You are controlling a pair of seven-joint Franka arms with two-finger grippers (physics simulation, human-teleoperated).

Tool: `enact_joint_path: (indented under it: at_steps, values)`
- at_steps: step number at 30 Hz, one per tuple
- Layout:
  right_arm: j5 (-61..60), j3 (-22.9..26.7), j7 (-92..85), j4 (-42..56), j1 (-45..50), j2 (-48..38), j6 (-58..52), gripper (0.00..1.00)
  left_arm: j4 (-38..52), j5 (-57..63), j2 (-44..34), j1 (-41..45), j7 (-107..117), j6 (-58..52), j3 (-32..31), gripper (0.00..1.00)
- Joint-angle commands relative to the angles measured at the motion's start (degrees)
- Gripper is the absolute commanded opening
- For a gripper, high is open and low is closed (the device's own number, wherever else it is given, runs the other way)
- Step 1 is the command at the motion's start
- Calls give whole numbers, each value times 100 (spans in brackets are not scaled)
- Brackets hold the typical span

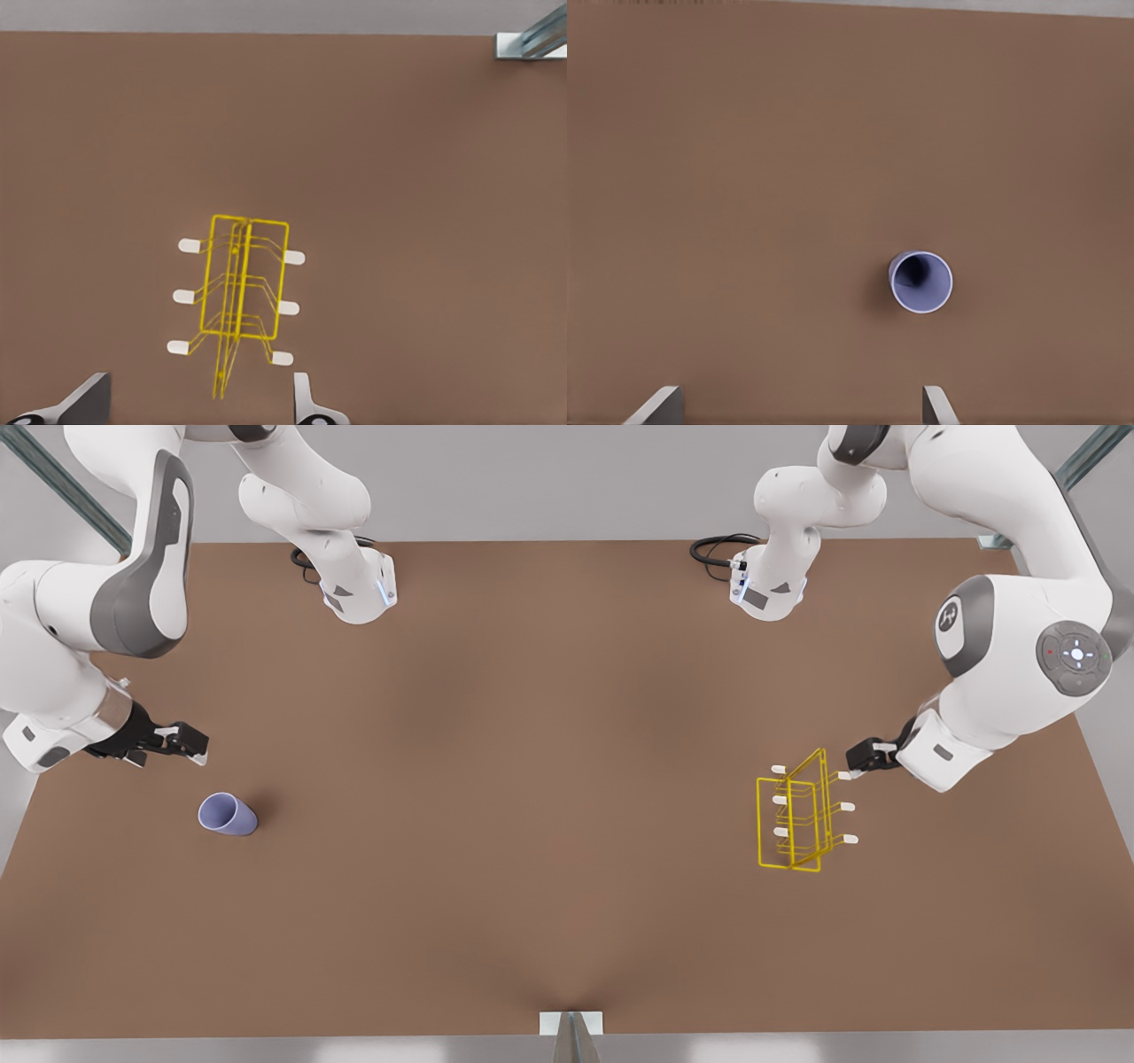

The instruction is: Place the cup on the cup holder

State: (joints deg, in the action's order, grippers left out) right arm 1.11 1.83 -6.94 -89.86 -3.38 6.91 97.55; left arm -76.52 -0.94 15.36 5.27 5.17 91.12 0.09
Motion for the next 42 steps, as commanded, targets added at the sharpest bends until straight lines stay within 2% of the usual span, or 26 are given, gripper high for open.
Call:
enact_joint_path:
  at_steps: [1, 5, 11, 14, 17, 21, 24, 27, 32, 42]
  values:
    - [-15, 1, -132, 12, 13, 3, -17, 100, 14, 6, 2, 0, -218, 11, 0, 100]
    - [-15, 28, -237, -260, -40, 100, 106, 100, -3, 6, -24, 9, -271, -33, 0, 100]
    - [-23, 265, -765, -1262, -75, 179, 1538, 100, -56, 6, -42, 0, -262, -156, 52, 100]
    - [-50, 344, -1142, -1350, -110, 653, 2400, 100, -56, -3, -16, 0, -262, -182, 61, 100]
    - [-357, 555, -1731, -1297, -110, 1049, 2760, 100, -56, -3, -7, 0, -262, -174, 61, 100]
    - [-848, 652, -2064, -1350, -66, 1321, 2892, 100, -56, -3, 2, 0, -262, -174, 61, 100]
    - [-858, 634, -2144, -1992, -5, 1058, 3411, 100, -65, -3, 11, 0, -262, -165, 61, 100]
    - [-867, 625, -2153, -2202, -5, 1031, 3446, 100, -65, -3, 19, 0, -253, -139, 61, 100]
    - [-858, 643, -2505, -2738, -110, 1111, 4140, 100, -65, -3, 28, 9, -244, -147, 61, 100]
    - [-858, 652, -2733, -2651, -172, 1445, 4474, 100, -65, -3, 55, 17, -174, -165, 17, 100]
